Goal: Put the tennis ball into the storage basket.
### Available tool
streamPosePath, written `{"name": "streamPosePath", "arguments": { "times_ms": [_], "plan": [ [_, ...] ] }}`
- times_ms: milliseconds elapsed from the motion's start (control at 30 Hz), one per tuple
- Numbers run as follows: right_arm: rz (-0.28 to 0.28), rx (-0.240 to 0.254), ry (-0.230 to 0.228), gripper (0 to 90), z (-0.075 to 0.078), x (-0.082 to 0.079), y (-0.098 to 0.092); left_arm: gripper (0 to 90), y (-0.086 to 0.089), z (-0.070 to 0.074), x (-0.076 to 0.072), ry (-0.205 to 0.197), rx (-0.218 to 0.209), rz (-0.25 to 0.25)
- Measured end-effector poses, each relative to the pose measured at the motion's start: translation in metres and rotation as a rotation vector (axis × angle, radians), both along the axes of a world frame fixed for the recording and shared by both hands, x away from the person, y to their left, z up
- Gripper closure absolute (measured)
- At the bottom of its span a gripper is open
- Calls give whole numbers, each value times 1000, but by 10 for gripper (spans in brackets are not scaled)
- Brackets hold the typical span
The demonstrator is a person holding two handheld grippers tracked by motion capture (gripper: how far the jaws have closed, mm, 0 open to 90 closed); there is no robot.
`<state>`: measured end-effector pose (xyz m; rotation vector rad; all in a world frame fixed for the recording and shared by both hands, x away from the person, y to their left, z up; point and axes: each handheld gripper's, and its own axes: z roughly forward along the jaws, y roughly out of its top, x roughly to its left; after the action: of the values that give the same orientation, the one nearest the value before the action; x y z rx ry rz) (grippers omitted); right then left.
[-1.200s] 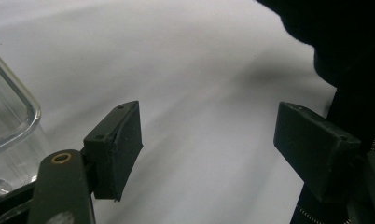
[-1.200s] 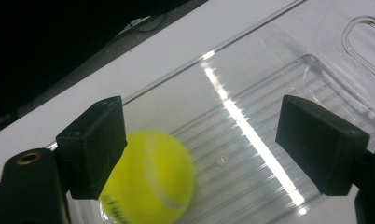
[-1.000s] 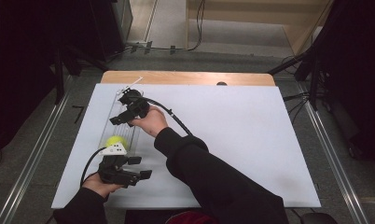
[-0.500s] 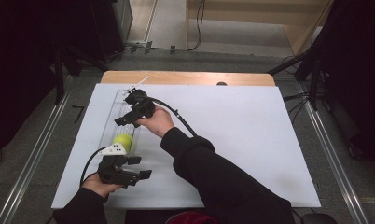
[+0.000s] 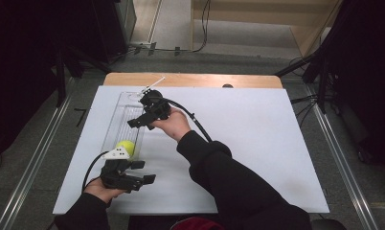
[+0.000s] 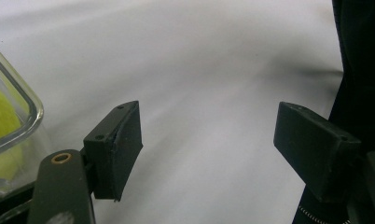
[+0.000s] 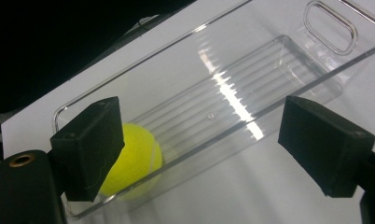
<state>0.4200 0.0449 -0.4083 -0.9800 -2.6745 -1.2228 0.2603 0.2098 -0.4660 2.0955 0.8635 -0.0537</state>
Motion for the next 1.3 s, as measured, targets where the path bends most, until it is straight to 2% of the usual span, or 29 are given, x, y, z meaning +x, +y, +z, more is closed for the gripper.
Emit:
{"name": "streamPosePath", "arguments": {
  "times_ms": [233, 367, 767, 867, 1133, 1300],
  "plan": [
    [-3, -1, 4, 128, -1, -3, -15, 244, 0, 0, 0, -1, 3, -1],
    [-13, -24, -19, 128, -3, -5, -23, 244, 0, 0, 0, -1, 5, -3],
    [-22, -16, 10, 128, -5, -13, -47, 244, -1, -1, -1, 0, 6, 0],
    [-22, -22, -1, 128, -6, -16, -51, 244, -1, -1, -1, 2, 6, 0],
    [-24, -19, 20, 128, -9, -23, -63, 244, -1, -1, -1, 1, 8, 1],
    [-32, -12, 16, 128, -10, -27, -72, 244, -1, -1, -1, 0, 5, 0]
  ]
}}
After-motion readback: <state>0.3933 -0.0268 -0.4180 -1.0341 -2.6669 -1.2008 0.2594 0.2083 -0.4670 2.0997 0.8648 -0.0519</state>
